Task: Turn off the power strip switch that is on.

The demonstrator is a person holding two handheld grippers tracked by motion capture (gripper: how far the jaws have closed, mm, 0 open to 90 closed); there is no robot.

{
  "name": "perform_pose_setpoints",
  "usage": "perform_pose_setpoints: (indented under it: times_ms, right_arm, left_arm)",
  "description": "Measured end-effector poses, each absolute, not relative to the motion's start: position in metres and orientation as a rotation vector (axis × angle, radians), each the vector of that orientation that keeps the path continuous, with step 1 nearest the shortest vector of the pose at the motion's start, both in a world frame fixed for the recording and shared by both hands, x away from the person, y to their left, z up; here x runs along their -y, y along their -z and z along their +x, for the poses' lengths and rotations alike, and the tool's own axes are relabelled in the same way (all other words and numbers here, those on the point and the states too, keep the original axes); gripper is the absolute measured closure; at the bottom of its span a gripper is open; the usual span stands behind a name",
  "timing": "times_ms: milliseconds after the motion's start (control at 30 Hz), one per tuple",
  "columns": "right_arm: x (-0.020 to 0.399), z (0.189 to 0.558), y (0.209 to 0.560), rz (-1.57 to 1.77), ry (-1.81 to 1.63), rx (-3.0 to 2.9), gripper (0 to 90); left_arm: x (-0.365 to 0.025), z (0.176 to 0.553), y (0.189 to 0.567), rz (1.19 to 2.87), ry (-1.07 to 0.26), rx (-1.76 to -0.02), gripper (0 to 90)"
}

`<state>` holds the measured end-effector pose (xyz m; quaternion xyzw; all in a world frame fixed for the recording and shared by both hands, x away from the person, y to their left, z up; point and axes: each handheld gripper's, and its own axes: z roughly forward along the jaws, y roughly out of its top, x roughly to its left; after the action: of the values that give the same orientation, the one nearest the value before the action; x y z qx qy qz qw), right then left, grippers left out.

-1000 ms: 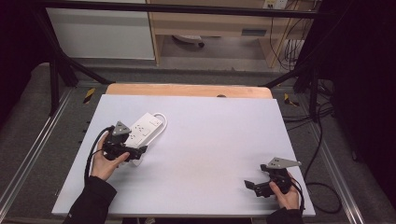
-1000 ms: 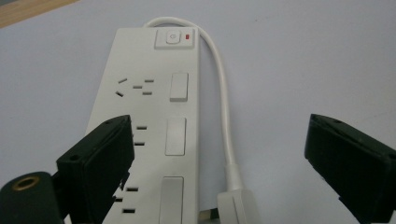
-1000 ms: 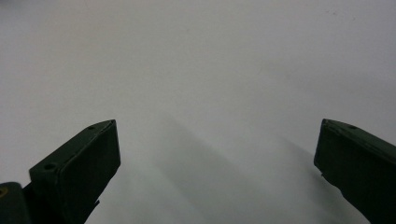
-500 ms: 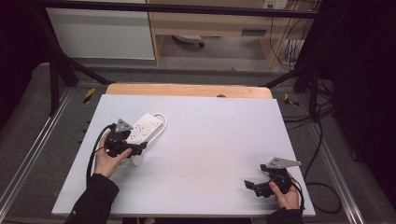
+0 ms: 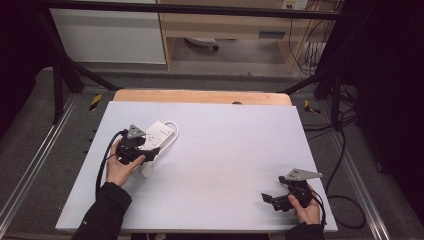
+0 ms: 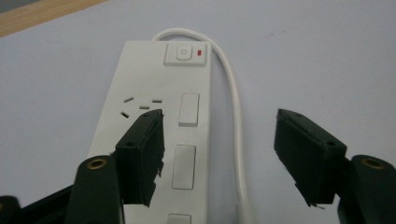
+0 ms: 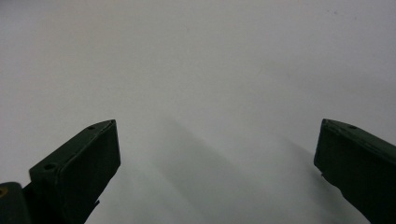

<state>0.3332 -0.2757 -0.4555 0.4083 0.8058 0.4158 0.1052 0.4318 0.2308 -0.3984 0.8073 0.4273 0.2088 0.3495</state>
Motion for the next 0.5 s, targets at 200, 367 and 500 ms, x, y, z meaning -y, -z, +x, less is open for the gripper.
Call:
perform_pose_setpoints:
  times_ms: [200, 367, 500]
  right_arm:
    - [0.2756, 0.3334, 0.4559, 1.2, -1.223, -2.375, 1.0]
    - [0.2757, 0.3334, 0.4558, 1.203, -1.223, -2.374, 1.0]
    - [0.2757, 0.3334, 0.4559, 1.202, -1.223, -2.375, 1.0]
  left_arm:
    - [-0.2288, 0.435, 0.3999, 2.087, -0.55, -1.11, 38.5]
    - [-0.2286, 0.4373, 0.4012, 2.087, -0.548, -1.112, 44.8]
    - [-0.2279, 0.4389, 0.403, 2.089, -0.547, -1.114, 48.7]
